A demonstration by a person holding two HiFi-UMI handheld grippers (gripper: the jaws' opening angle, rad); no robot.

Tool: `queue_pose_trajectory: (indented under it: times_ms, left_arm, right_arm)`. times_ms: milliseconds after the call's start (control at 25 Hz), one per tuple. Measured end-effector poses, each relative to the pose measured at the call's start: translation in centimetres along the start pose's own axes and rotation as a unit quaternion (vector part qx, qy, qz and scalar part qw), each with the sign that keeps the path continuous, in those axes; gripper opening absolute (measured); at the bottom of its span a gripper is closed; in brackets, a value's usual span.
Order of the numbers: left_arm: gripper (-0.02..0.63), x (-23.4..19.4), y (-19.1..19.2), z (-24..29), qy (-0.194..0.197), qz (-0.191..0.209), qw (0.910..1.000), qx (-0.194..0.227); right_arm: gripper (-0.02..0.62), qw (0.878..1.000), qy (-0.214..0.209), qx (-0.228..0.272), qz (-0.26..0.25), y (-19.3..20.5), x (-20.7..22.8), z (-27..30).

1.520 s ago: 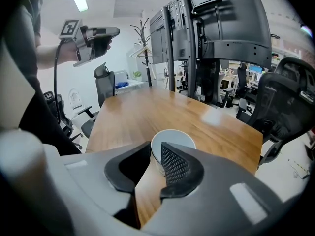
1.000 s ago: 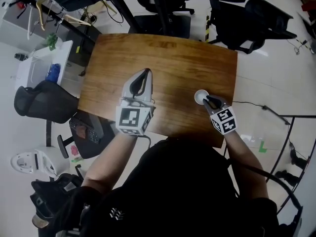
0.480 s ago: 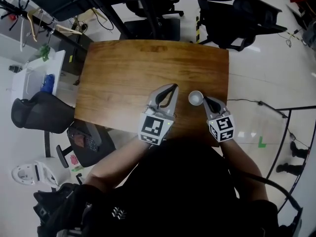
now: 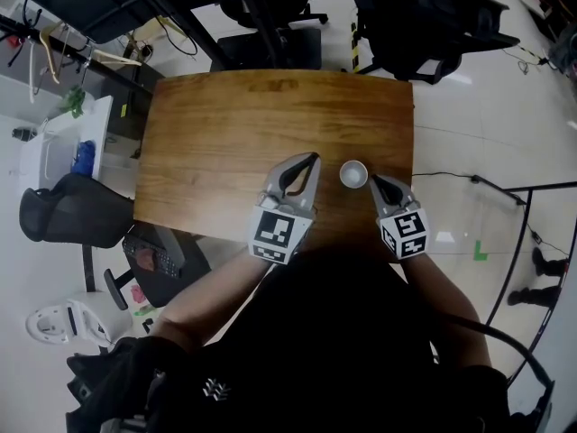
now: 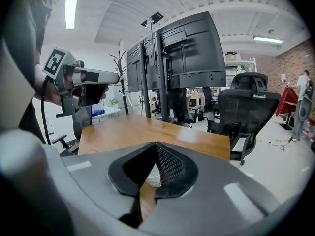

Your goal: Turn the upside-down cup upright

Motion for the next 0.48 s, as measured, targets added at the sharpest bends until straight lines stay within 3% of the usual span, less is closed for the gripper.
queue_pose_trajectory:
  times_ms: [480]
  left_arm:
    - [0.000, 0.4, -2.7, -0.2, 0.026, 0.035, 0.9987, 0.024]
  right_arm:
    - [0.002, 1.000, 0.006, 0.004, 0.002, -0.3, -0.5, 0.2]
Point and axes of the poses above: the fingertips, and each gripper's own axes: z forward along the fingers, x to its right, y out of its underside, the point moved 10 cm from there along -z, backward along the fingers, and after that the axes turned 12 degrees about -z, right-handed, at the moved point
